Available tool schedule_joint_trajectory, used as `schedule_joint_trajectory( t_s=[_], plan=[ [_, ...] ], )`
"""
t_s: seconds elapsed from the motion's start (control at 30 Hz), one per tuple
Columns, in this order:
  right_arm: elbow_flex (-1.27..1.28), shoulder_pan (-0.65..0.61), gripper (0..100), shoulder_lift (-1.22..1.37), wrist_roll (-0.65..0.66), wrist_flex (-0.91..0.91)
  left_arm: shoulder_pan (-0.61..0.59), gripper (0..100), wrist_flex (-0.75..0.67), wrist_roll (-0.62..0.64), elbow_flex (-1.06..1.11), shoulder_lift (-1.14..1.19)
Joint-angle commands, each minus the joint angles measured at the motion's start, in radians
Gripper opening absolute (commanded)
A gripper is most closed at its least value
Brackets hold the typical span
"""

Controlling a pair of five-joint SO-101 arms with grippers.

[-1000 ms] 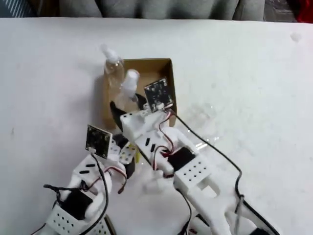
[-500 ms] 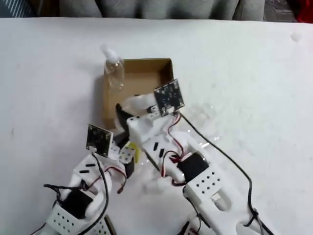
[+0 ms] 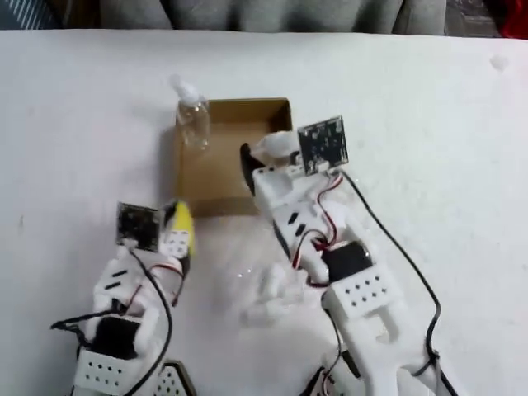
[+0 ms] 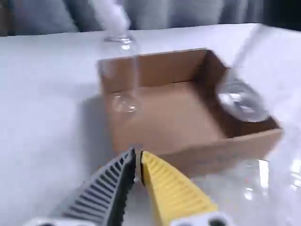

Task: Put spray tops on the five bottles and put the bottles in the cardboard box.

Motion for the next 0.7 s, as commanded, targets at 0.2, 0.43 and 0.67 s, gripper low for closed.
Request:
schedule_joint_trajectory(
  t_s=[0.2, 0.43, 0.67],
  plan=[
    [-0.285, 0.096, 1.5, 0.387, 0.012, -0.143, -0.249, 2, 0.051, -0.014, -0.003, -0.012],
    [-0.493, 0.157, 1.5, 0.648, 0.012, -0.143, -0.251, 2, 0.051, -0.014, -0.003, -0.012],
    [-0.651, 0.163, 1.5, 0.849, 0.012, -0.143, -0.246, 2, 0.051, -0.014, -0.003, -0.012]
  ],
)
